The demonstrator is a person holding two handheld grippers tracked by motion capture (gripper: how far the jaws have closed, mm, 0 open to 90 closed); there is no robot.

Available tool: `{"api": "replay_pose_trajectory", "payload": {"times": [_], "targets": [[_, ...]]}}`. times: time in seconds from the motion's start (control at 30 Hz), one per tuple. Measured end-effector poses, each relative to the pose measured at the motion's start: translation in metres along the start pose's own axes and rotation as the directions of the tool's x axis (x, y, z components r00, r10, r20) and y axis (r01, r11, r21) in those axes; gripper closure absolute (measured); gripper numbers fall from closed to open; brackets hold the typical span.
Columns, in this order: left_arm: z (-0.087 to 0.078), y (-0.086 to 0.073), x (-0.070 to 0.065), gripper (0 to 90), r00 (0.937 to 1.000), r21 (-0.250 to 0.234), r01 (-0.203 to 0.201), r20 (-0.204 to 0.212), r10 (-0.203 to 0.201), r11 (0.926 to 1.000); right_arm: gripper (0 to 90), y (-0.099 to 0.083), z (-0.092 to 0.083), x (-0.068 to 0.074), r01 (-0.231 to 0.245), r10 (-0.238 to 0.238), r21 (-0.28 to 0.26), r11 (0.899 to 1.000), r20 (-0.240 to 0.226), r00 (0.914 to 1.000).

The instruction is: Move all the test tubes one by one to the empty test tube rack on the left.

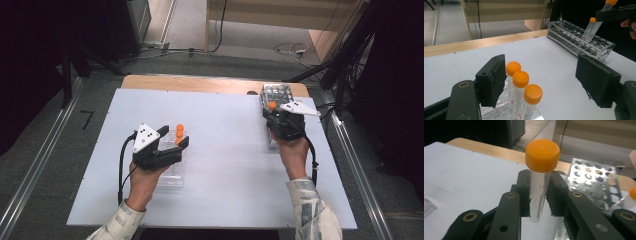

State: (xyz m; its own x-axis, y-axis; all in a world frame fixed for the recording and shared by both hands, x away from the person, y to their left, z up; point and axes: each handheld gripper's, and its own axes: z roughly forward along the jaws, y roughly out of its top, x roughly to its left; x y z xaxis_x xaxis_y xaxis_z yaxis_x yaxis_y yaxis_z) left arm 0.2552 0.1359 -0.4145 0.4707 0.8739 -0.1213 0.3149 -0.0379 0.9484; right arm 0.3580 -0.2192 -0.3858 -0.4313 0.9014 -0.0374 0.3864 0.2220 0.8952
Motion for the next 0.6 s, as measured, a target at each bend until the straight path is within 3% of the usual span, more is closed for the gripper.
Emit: {"api": "replay_pose_trajectory", "payload": {"times": [0.2, 0.37, 0.6], "targets": [[0.000, 0.000, -0.002, 24.2, 1.0000, 0.001, -0.003, 0.006, 0.003, 1.0000, 71.7, -0.006, -0.002, 0.024, 0.039, -0.039, 0.005, 0.999, -0.075, 0.9964], [0.000, 0.000, -0.003, 24.2, 0.9999, 0.000, -0.001, 0.012, 0.001, 1.0000, 71.7, -0.013, -0.004, 0.043, 0.052, -0.051, 0.004, 0.999, -0.148, 0.9877], [-0.001, 0.000, -0.003, 24.3, 0.9999, -0.003, 0.002, 0.017, -0.002, 1.0000, 71.7, -0.022, -0.002, 0.064, 0.094, -0.089, 0.015, 0.995, -0.206, 0.9745]]}}
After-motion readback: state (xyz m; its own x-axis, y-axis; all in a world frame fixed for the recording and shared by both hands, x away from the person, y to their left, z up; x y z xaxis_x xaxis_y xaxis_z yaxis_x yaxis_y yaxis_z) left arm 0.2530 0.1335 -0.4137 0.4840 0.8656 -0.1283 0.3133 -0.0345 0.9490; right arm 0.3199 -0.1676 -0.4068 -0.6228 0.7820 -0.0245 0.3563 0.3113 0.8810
